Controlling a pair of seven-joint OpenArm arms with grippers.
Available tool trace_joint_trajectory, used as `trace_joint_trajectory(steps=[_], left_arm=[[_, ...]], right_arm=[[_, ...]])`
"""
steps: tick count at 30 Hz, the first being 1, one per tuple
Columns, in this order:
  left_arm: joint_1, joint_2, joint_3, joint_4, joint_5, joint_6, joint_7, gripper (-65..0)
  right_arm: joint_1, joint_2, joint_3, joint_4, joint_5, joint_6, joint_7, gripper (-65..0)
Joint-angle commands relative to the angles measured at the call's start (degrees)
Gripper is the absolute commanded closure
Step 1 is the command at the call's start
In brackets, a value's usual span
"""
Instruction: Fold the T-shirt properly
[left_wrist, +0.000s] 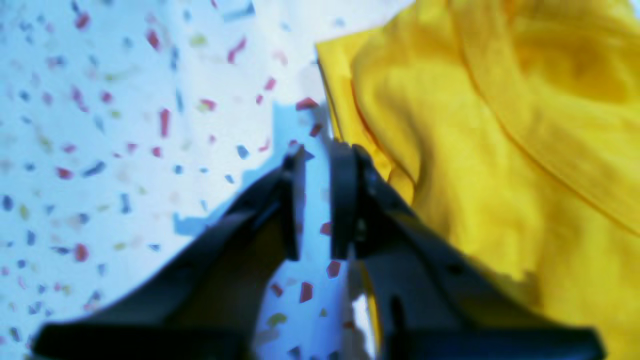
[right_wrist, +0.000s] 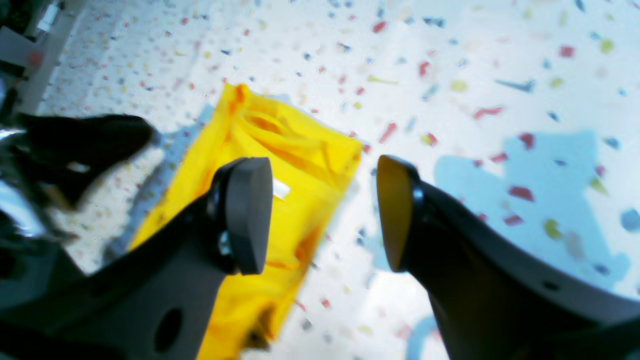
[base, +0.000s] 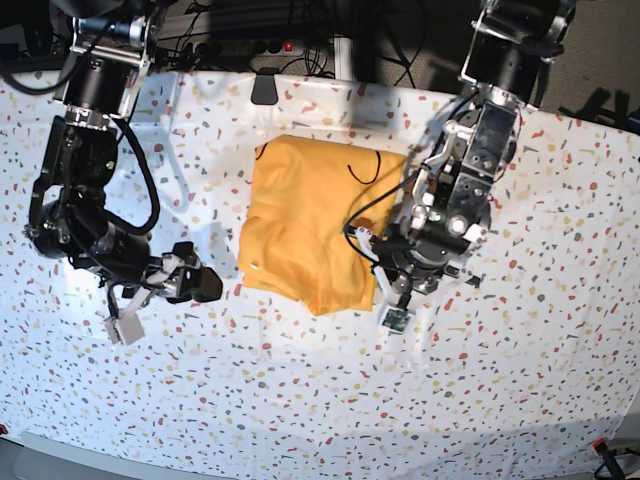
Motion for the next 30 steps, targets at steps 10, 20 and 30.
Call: trace_joint_trajectory(steps=[10, 20, 30], left_arm=[[7.1, -14.3, -0.7, 18.8, -2.7, 3.7, 0.4, -5.6], [31.1, -15.5, -16.8, 34.1, 1.5, 9.6, -0.3, -5.6], [52.5, -15.5, -23.0, 40.8, 3.7, 9.6, -0.3, -5.6]], right_arm=[[-6.7, 5.2, 0.5, 9.5, 1.1, 0.5, -0.5, -32.0], [-28.8, 5.2, 11.5, 20.2, 13.8, 0.5, -3.5, -32.0], [-48.6, 4.7, 14.4, 23.9, 18.1, 0.5, -3.5, -32.0]])
